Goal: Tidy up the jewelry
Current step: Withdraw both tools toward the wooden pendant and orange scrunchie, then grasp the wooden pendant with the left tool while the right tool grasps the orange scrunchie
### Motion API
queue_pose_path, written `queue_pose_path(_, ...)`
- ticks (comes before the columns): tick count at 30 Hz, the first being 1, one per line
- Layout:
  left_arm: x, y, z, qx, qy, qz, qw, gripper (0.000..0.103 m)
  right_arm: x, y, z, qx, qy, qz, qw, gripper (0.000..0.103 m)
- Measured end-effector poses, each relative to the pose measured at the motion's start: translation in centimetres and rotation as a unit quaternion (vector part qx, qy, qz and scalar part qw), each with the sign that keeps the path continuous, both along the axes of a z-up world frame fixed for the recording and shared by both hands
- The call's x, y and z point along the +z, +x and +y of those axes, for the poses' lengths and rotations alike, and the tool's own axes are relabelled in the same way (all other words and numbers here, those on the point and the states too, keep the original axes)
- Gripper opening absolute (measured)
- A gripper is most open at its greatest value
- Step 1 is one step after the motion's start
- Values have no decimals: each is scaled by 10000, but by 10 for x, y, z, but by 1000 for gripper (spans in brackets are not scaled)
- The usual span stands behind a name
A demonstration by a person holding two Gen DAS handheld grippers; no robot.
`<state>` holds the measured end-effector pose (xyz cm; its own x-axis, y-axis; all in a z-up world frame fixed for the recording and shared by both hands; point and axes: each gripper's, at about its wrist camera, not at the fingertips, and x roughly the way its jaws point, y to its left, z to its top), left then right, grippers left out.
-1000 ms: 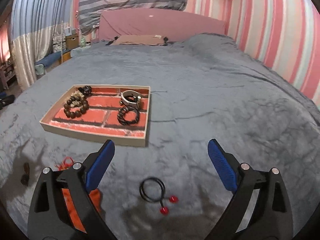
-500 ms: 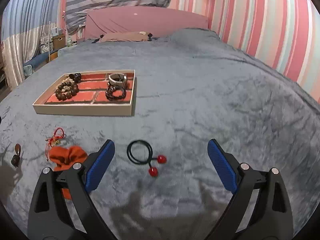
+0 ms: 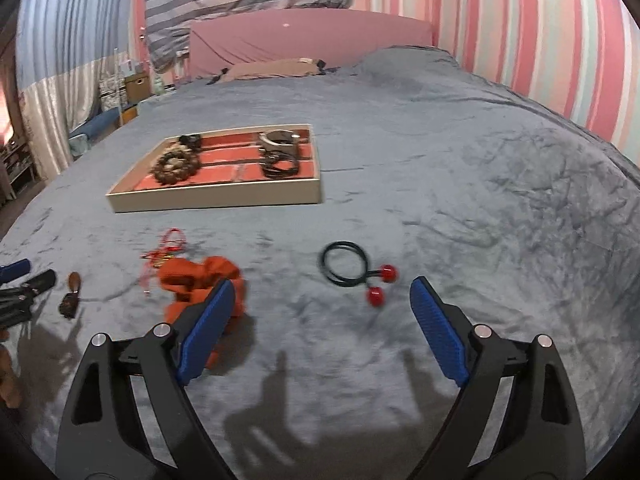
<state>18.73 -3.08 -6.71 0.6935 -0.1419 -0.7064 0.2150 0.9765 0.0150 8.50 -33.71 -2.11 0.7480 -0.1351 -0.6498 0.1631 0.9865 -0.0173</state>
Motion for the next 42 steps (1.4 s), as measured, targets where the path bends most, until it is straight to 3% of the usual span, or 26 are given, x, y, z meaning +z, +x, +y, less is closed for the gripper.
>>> queue_pose_path(18, -27, 1, -2, 79, 251, 151, 9995, 83, -40, 29, 44, 237, -68, 439, 9987, 81)
queue_pose_path(25, -35, 5, -1, 16, 171, 401, 9990, 55, -45, 34, 49, 273, -95, 517, 9982, 73)
queue_pose_path(32, -38, 6, 1, 10, 112, 488, 9987, 50, -51, 39, 52, 398, 5, 663, 9970, 54)
queue_pose_path(37, -37, 6, 3, -9, 35, 501, 9987, 32, -52, 41, 53, 498, 121, 719, 9961, 37)
queue_pose_path(42, -37, 6, 5, -6, -24, 516, 9987, 25, -51, 40, 50, 519, 192, 667, 9962, 29)
